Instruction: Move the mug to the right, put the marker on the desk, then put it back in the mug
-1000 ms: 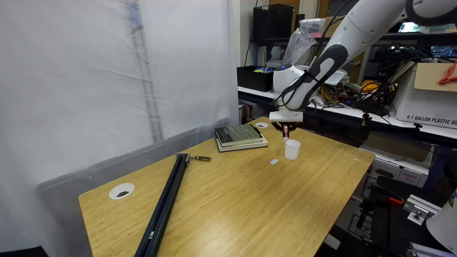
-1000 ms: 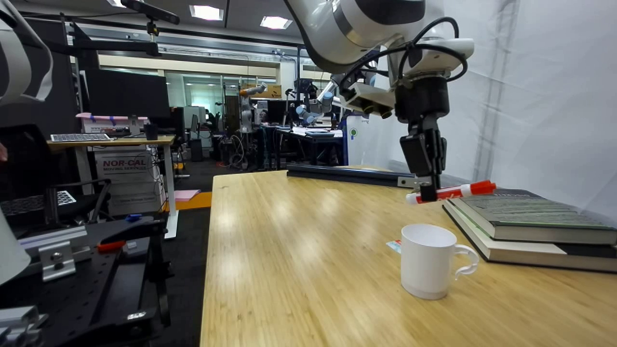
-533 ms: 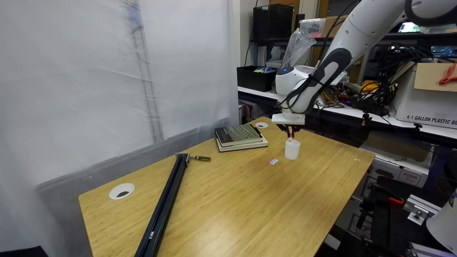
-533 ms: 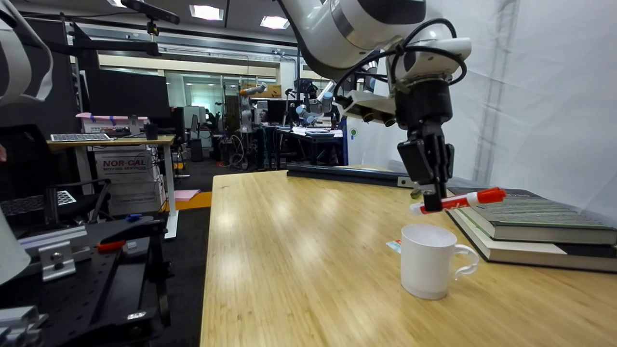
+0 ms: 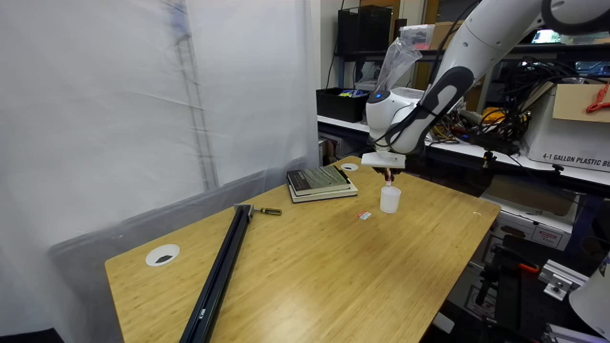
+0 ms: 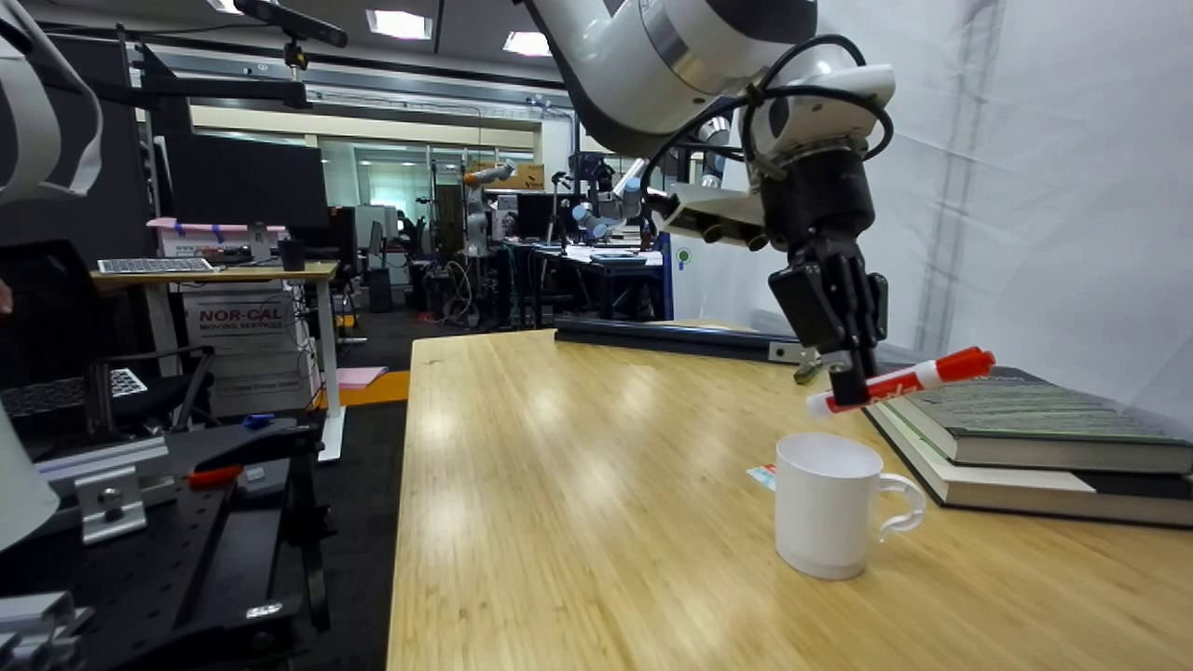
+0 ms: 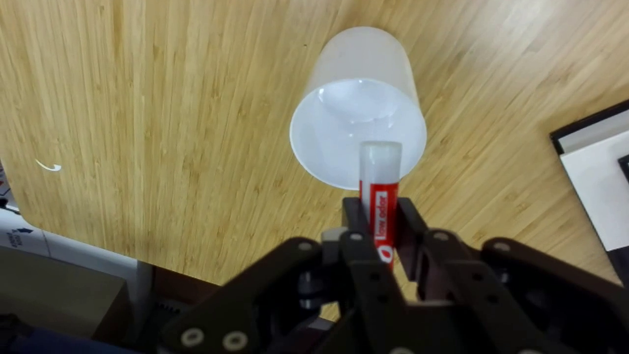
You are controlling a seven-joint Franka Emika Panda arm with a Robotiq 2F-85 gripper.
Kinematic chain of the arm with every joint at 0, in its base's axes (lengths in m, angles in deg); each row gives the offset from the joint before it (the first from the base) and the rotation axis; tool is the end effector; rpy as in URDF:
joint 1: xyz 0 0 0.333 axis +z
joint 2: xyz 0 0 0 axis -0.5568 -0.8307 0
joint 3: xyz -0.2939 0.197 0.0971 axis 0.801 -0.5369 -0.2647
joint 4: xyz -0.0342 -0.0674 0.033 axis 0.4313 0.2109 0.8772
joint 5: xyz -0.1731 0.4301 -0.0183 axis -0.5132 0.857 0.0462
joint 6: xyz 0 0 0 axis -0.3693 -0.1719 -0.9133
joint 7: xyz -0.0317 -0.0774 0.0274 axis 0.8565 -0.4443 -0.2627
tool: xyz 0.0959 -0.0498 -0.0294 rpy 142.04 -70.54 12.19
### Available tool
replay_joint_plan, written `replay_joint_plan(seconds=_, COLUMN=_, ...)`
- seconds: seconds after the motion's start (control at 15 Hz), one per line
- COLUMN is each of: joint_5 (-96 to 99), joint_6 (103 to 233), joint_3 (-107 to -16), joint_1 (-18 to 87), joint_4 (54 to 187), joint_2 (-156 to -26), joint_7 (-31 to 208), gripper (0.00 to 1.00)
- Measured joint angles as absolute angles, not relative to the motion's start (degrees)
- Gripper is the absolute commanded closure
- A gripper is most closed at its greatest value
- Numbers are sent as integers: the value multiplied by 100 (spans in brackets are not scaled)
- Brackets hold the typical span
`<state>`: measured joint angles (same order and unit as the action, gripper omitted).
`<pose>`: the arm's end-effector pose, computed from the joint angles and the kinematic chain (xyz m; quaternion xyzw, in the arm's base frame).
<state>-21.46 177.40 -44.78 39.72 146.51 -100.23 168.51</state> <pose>0.6368 -0.1632 0.2113 0.7673 -0.6061 0.1194 0.1722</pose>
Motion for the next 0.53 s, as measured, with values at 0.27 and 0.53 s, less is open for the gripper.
replay_joint_plan(seconds=0.27, joint_5=-2553, joint_6=17658, joint_3=-4439, joint_1=4028, joint_4=14660, joint_2=-9977, joint_7=17362, gripper=95)
replay_joint_plan(seconds=0.53, joint_5=-2939, joint_6=17459, joint_3=-4438, joint_1=4115, joint_4=14712, joint_2=-9946, joint_7=17848, gripper=95)
